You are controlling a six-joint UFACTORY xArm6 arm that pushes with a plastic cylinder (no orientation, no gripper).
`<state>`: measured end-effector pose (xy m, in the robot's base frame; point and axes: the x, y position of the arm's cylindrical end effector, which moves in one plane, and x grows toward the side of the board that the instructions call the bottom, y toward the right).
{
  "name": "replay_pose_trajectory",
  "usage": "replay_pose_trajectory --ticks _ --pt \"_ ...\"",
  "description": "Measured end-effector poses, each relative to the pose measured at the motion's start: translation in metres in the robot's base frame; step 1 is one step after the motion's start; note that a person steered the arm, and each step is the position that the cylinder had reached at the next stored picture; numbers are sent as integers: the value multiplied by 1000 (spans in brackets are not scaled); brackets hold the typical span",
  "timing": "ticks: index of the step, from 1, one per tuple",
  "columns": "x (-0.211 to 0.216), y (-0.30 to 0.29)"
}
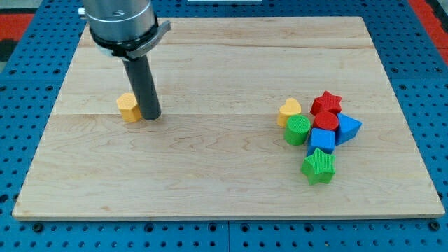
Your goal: Push the yellow hexagon to the top left side of the table
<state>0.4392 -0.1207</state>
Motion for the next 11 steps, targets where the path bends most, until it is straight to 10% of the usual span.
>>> replay_pose_trajectory --ticks 6,11 --pt "-18 12" --pt "-177 -131"
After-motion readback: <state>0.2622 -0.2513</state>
